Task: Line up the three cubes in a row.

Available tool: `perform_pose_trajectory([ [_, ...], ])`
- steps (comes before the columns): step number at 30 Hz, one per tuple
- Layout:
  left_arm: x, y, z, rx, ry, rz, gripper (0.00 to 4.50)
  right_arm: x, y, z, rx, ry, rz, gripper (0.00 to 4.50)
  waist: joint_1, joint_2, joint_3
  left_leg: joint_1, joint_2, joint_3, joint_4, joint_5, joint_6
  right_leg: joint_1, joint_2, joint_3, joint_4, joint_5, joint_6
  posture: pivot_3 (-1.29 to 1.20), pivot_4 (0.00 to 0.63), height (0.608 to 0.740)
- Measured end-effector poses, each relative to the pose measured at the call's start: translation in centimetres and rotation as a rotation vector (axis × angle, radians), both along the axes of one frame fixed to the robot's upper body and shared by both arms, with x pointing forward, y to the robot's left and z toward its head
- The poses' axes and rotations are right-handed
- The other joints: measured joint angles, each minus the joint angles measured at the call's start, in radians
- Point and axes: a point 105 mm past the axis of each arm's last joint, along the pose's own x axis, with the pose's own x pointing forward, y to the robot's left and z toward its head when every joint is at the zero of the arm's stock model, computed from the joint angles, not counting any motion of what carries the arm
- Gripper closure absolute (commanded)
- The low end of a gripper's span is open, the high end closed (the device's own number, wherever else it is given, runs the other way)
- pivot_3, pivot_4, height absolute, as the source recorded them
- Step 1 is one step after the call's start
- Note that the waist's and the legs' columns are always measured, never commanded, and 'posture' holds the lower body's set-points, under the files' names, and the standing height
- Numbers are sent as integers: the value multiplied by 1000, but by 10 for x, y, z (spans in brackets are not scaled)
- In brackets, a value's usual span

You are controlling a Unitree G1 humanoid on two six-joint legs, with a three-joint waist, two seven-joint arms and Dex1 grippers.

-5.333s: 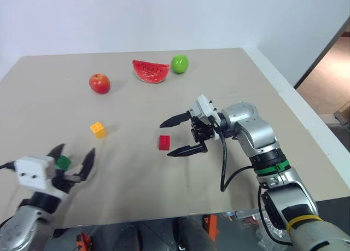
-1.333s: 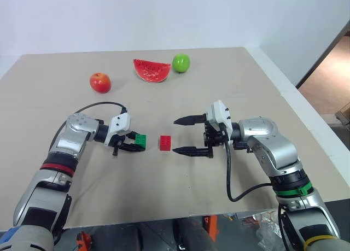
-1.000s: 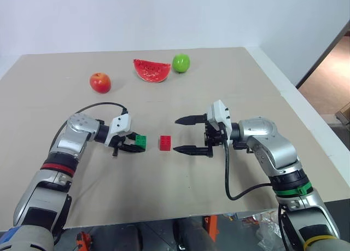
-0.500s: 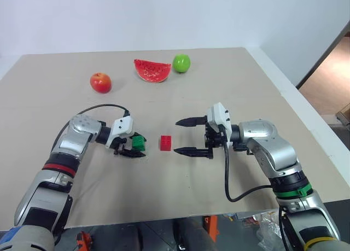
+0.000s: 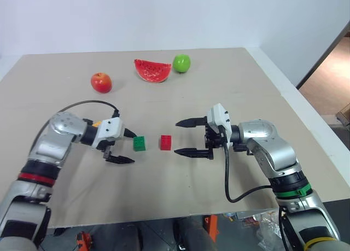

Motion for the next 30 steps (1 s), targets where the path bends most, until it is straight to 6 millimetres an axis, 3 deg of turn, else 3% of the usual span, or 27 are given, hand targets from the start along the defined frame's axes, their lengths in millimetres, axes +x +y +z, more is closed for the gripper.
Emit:
perform_pose_trajectory([
  [8, -13, 22, 35, -216, -71, 344, 36, 4, 4, 6, 10, -16, 30, 0, -1, 0, 0, 1, 0, 0, 0, 0, 0, 0, -1, -1, 0, 0, 0, 0, 150, 740],
  [20, -9, 68, 25, -591, -318, 1034, 36, 3, 2, 4, 0, -5, 60, 0, 10, 0, 0, 2, -1, 0, 0, 1, -1, 2, -2, -1, 0, 2, 0, 0, 150, 740],
  [24, -5, 84, 29, -657, -314, 1098, 36, 2, 2, 4, -4, -6, 62, 0, 14, 0, 0, 3, -1, 0, 0, 1, -1, 2, -2, -1, 0, 2, 0, 0, 150, 740],
  [30, 2, 93, 18, -709, -129, 1032, 36, 2, 3, 4, -13, 11, 68, 0, 15, 0, 0, 2, -1, 0, 0, 1, -1, 2, -1, -1, 0, 2, 0, 0, 150, 740],
])
